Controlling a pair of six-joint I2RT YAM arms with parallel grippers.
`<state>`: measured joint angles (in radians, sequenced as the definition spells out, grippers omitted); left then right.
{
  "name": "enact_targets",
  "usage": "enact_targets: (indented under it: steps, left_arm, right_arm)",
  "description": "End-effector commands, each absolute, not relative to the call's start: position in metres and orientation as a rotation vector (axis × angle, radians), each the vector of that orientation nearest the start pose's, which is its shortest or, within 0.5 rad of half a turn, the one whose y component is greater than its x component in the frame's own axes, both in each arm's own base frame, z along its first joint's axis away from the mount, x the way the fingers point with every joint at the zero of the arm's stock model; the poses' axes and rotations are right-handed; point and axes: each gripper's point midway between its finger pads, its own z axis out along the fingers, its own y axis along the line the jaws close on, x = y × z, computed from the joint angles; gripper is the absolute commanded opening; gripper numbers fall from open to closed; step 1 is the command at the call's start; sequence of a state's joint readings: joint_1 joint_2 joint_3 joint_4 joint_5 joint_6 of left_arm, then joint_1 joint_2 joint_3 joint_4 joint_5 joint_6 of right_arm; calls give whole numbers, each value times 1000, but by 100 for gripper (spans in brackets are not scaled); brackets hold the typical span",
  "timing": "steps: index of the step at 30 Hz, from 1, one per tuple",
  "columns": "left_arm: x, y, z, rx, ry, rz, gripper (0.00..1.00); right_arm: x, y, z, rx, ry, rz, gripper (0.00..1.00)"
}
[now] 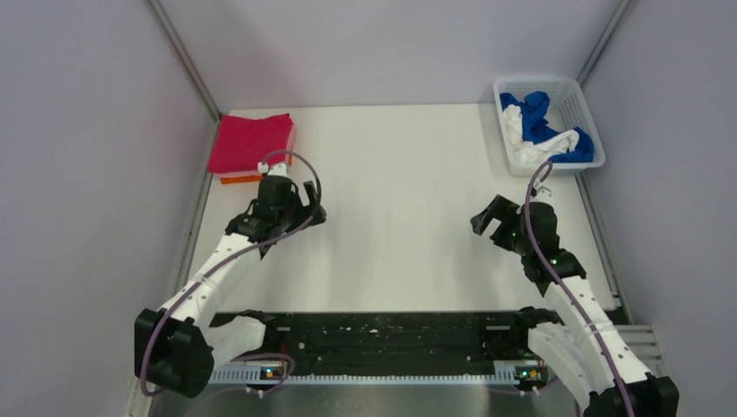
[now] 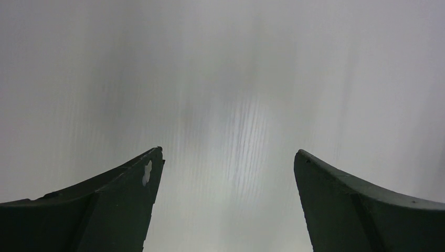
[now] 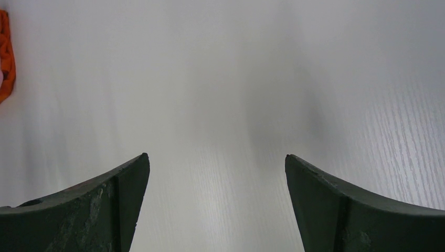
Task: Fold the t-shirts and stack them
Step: Reset both arms
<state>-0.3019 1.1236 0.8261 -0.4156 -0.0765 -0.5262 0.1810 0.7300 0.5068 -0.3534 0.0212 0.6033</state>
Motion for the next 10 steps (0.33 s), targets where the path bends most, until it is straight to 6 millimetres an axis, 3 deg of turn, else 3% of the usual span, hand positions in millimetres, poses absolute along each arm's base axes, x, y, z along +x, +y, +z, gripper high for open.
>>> enact_targets:
  steps: [1,10]
  left_arm:
    - [297,-95,172,-346,2165,-363,98]
    - [299,-91,182,-341,2158,-339,99]
  right_arm:
    - [262,71,131,462,2112,454,99]
    - [261,68,132,436,2102,432,99]
